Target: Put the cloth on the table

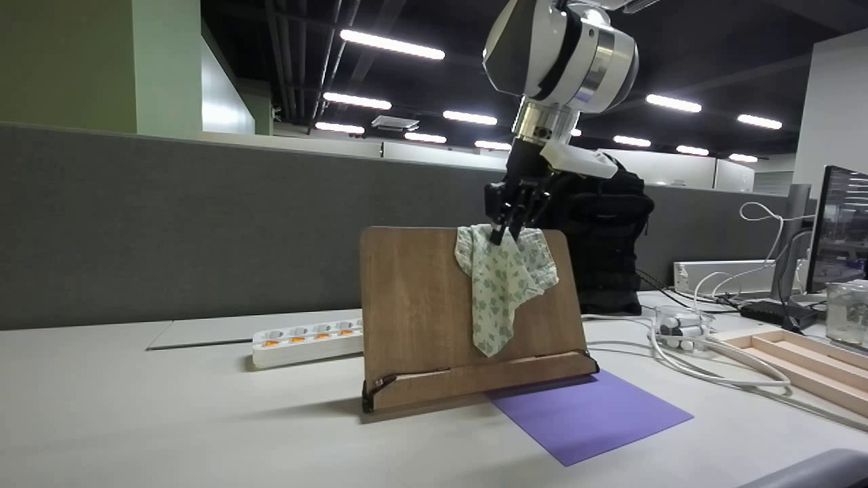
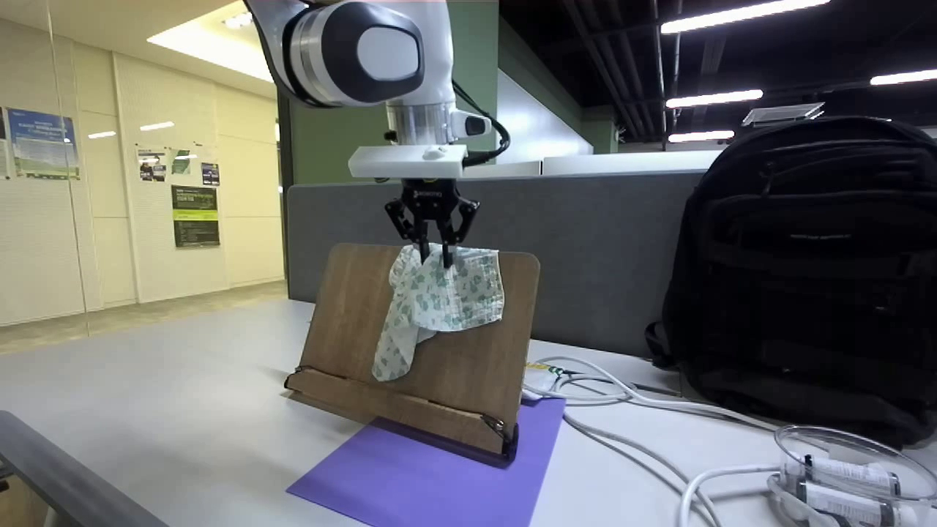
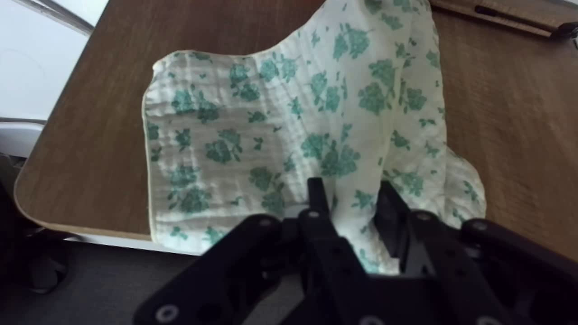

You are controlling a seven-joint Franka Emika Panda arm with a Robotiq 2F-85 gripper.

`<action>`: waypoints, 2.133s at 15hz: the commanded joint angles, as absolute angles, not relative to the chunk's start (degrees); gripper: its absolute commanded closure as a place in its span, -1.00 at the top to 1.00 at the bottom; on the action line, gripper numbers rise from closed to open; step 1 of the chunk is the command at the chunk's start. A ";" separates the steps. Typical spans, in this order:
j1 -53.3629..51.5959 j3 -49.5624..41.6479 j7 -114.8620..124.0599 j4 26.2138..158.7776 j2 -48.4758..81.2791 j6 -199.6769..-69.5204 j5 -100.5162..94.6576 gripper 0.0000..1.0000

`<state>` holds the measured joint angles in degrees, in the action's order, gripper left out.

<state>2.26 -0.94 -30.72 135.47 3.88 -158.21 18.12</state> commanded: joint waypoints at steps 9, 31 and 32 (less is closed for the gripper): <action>6.98 -5.23 -28.07 137.49 -3.12 -165.27 25.02 -0.99; 15.11 -10.63 -10.30 124.17 18.27 -154.41 38.14 -0.99; 15.13 -10.76 -9.78 123.21 19.60 -153.70 38.93 -0.99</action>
<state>14.33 -10.95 -13.11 127.83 15.38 -156.92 36.77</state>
